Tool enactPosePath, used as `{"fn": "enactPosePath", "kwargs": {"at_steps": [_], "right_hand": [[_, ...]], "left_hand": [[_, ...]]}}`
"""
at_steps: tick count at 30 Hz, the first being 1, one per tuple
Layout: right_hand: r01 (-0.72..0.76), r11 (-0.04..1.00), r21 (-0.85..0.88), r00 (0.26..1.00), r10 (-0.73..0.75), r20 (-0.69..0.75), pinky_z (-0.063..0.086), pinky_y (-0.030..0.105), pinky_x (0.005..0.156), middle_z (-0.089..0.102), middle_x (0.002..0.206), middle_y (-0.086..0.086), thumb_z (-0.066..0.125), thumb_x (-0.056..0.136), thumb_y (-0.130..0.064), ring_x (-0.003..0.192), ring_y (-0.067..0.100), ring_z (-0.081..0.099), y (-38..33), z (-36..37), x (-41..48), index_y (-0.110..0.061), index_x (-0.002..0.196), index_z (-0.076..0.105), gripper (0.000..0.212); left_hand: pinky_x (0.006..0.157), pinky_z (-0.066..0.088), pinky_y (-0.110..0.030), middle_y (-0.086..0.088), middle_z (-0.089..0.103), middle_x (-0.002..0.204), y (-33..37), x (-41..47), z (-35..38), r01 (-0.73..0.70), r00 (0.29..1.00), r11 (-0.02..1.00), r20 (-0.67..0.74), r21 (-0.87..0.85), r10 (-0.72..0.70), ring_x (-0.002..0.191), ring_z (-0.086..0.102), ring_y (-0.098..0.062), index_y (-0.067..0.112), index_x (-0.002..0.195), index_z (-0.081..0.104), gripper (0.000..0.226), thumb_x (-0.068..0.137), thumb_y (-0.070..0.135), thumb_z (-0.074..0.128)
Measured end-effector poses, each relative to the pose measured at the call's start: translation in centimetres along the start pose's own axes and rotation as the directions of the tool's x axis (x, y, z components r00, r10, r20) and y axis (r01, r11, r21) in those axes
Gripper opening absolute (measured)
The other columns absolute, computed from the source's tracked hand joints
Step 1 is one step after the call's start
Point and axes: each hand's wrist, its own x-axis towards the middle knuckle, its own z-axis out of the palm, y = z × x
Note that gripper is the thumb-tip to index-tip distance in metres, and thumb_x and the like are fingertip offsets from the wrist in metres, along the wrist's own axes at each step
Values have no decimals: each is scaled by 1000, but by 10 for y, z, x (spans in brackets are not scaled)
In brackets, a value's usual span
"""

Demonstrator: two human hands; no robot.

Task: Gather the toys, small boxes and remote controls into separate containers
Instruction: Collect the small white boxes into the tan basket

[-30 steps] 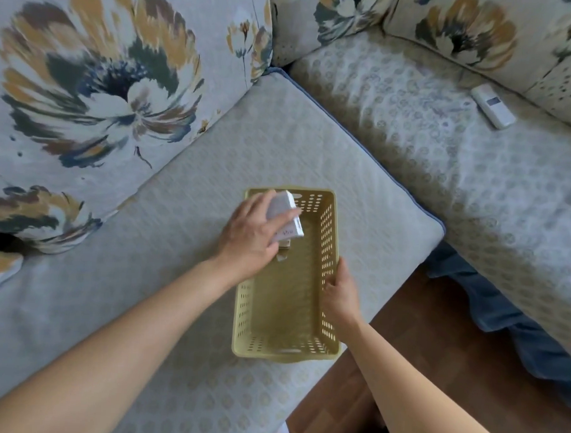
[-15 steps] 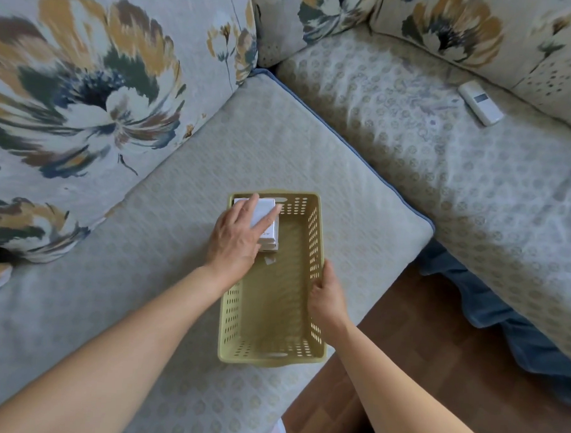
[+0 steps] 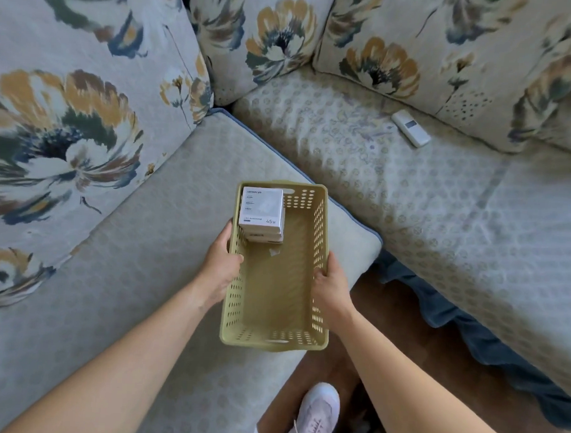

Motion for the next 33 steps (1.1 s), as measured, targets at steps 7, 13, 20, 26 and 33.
{"fn": "enactPosePath", "kwargs": {"at_steps": [7, 13, 20, 26, 33], "right_hand": [[29, 998, 61, 997, -25, -72, 55, 43, 89, 65, 105, -4, 34, 92, 0, 99, 18, 64, -12, -72, 26, -25, 119, 53, 42], [-18, 993, 116, 994, 30, -107, 54, 41, 92, 64, 111, -7, 32, 96, -4, 103, 14, 61, -16, -153, 54, -26, 126, 51, 42], [-33, 977, 210, 981, 71, -178, 54, 42, 93, 64, 115, -5, 36, 98, -5, 105, 15, 62, -2, -266, 85, -26, 128, 51, 39], [-51, 965, 258, 961, 118, -252, 50, 44, 99, 61, 120, -3, 34, 98, -5, 109, 18, 60, 14, -341, 93, -26, 130, 47, 40], [-67, 939, 337, 917, 192, -351, 46, 46, 104, 58, 128, 2, 33, 100, -4, 117, 21, 56, 35, -402, 87, -21, 136, 44, 40]], "left_hand": [[55, 52, -14, 0, 58, 127, 42, 9, 77, -43, 996, 997, 84, 71, 37, 103, 59, -12, 35, 143, 38, 78, 89, -21, 31], [51, 51, -14, -2, 61, 116, 69, 15, 165, -41, 991, 995, 127, 94, 29, 91, 60, -10, 34, 139, 43, 75, 89, -21, 29], [78, 54, -28, -6, 60, 127, 90, 29, 286, -50, 980, 984, 201, 169, 15, 108, 61, -22, 33, 143, 38, 78, 87, -20, 33], [61, 52, -18, -1, 60, 119, 106, 14, 374, -72, 955, 973, 297, 218, 4, 99, 59, -12, 39, 141, 39, 79, 89, -20, 30], [64, 51, -25, -6, 59, 124, 112, 4, 453, -119, 919, 943, 394, 311, -14, 101, 58, -19, 38, 141, 40, 77, 89, -18, 28]]}}
